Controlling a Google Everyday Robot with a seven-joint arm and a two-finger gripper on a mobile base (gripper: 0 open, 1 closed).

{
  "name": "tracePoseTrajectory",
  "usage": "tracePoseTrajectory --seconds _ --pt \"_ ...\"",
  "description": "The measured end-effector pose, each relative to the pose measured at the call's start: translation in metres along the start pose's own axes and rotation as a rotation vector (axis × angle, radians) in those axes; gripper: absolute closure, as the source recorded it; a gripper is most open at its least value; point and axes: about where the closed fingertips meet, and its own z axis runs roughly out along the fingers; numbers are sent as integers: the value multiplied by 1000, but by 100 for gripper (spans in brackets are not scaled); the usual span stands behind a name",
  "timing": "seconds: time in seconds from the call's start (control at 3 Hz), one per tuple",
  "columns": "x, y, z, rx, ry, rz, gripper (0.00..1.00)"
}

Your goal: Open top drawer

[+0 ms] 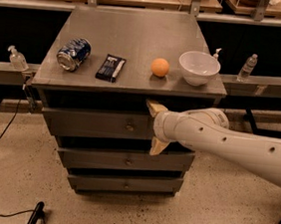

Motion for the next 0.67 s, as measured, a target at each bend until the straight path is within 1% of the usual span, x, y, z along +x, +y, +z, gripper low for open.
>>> tracePoseTrajectory --seconds 0.33,0.67 --pt "5 -8 28 -65 -29 46 16" --pt "12 -8 38 -135 -39 85 39"
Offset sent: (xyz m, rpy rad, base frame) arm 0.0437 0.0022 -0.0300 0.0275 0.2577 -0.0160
